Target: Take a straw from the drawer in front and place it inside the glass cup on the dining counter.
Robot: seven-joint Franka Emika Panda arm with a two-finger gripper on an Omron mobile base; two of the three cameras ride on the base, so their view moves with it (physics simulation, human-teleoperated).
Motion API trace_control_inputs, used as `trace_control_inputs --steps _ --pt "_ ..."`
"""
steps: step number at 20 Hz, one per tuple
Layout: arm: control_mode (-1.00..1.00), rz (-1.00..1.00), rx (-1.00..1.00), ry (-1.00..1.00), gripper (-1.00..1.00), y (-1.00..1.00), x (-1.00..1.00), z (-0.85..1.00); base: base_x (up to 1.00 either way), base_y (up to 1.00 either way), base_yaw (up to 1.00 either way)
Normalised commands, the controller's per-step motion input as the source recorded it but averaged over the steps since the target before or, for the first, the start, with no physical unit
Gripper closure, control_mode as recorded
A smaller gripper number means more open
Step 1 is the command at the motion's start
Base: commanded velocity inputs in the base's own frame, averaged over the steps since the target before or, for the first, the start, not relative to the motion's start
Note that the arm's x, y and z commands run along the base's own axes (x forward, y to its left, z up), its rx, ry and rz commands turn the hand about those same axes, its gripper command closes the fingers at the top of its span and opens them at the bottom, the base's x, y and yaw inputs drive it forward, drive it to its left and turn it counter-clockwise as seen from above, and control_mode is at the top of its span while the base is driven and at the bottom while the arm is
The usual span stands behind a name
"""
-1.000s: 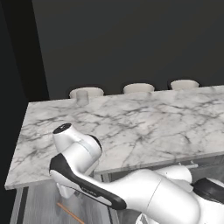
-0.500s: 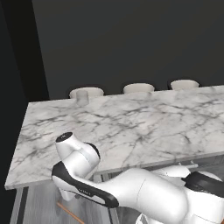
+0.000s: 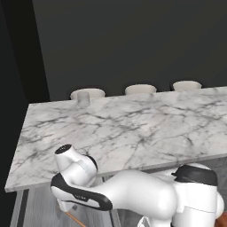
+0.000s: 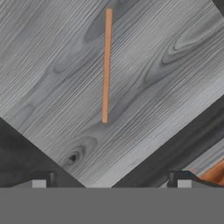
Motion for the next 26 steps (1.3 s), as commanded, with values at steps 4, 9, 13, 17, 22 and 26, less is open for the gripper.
trace_control_inputs --steps 4,9,13,17,22,26 --pt "-1.00 0.00 0.00 0.00 -1.00 0.26 0.11 -0.36 0.00 0.00 0.00" --pt "-1.00 0.00 0.00 0.00 -1.00 0.17 0.00 -0.28 0.00 0.00 0.00" --pt "-1.00 -0.01 0.00 0.00 -1.00 0.03 0.03 -0.20 0.00 0.00 0.00" --pt "-1.00 -0.01 0.00 0.00 -1.00 0.00 0.15 -0.21 0.00 0.00 0.00" --pt "-1.00 0.00 0.00 -0.03 -1.00 0.00 0.01 -0.20 0.00 0.00 0.00" --pt "-1.00 -0.01 0.01 -0.05 -1.00 0.02 0.00 -0.13 0.00 0.00 0.00"
